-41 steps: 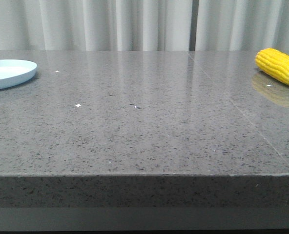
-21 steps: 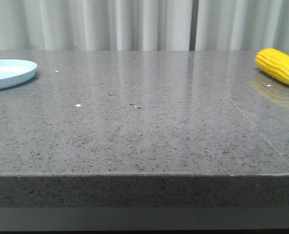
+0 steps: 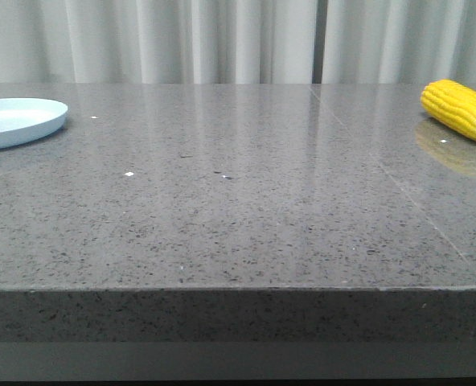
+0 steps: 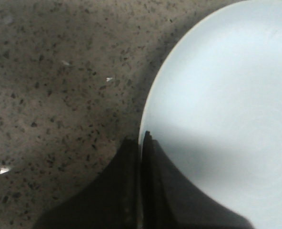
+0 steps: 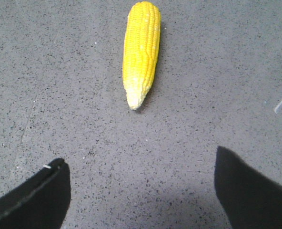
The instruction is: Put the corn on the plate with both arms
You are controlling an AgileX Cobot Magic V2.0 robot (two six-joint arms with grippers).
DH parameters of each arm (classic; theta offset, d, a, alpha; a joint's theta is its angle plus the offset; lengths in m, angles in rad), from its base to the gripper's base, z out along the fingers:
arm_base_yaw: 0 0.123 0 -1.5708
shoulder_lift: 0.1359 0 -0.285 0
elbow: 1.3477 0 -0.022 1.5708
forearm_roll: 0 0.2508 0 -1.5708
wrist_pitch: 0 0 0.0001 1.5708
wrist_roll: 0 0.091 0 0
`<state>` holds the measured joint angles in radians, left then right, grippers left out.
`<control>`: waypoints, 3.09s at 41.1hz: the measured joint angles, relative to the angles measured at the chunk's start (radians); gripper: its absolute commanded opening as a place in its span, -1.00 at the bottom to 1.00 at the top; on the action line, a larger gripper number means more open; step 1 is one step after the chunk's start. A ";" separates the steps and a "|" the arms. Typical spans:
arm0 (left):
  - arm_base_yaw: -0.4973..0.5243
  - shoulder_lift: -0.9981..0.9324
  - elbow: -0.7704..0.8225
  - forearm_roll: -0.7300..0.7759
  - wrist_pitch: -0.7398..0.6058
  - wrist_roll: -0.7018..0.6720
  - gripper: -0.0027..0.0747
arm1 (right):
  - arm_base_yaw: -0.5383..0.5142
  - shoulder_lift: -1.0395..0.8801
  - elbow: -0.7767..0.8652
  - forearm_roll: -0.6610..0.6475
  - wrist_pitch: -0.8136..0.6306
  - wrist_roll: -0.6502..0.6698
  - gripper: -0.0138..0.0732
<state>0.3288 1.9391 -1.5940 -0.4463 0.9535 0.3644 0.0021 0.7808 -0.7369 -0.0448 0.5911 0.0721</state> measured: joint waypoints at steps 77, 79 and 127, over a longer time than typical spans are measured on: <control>-0.609 0.101 -0.204 -0.069 0.185 0.056 0.26 | 0.000 0.000 0.000 0.000 0.000 0.000 0.78; -0.609 0.079 -0.204 -0.059 0.185 0.056 0.26 | 0.000 0.000 0.000 0.000 0.000 0.000 0.78; -0.931 -1.054 0.571 0.467 -0.064 -0.331 0.26 | 0.000 0.000 0.000 0.000 0.000 -0.002 0.78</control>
<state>-0.6024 0.8847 -1.0226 0.0210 0.8897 0.0332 0.0021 0.7808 -0.7369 -0.0448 0.5911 0.0704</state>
